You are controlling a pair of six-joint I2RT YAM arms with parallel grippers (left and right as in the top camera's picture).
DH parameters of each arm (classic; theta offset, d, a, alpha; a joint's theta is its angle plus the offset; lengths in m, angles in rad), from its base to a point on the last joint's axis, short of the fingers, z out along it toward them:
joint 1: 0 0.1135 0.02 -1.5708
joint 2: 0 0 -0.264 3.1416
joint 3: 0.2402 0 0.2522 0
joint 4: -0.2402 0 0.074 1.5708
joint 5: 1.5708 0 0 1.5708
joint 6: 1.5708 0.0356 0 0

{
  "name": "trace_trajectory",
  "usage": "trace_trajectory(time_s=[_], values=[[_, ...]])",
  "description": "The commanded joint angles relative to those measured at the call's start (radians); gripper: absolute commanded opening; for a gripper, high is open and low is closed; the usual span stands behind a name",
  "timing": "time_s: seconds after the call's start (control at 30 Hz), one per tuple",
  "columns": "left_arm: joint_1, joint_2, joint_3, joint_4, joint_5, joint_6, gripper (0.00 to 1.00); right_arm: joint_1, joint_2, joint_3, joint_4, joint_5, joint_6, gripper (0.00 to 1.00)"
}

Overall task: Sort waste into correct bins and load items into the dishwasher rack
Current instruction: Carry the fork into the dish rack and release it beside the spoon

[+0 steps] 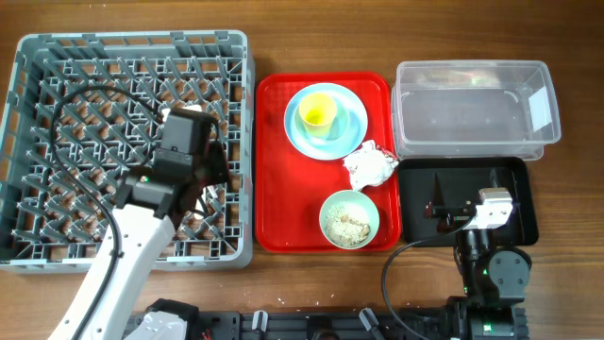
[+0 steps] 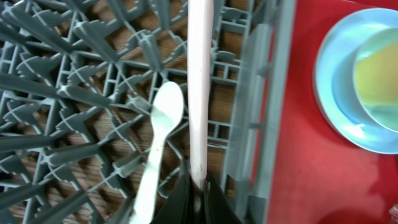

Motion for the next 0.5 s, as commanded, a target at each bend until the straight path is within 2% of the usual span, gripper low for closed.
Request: trace_trajectory(time_s=[0.0, 0.1, 0.27, 0.47], values=[[0.035, 0.039, 0.001, 0.002, 0.023, 0.077, 0.04, 0.006, 0.0, -0.001, 0.003, -0.016, -0.013, 1.0], [0.034, 0.085, 0.001, 0.013, 0.033, 0.092, 0.04, 0.006, 0.0, -0.001, 0.003, -0.016, -0.013, 1.0], [0.034, 0.128, 0.001, 0.022, 0.18, 0.146, 0.04, 0.006, 0.0, -0.001, 0.003, -0.016, -0.013, 1.0], [0.034, 0.132, 0.001, 0.035, 0.185, 0.147, 0.04, 0.006, 0.0, -0.001, 0.003, -0.016, -0.013, 1.0]])
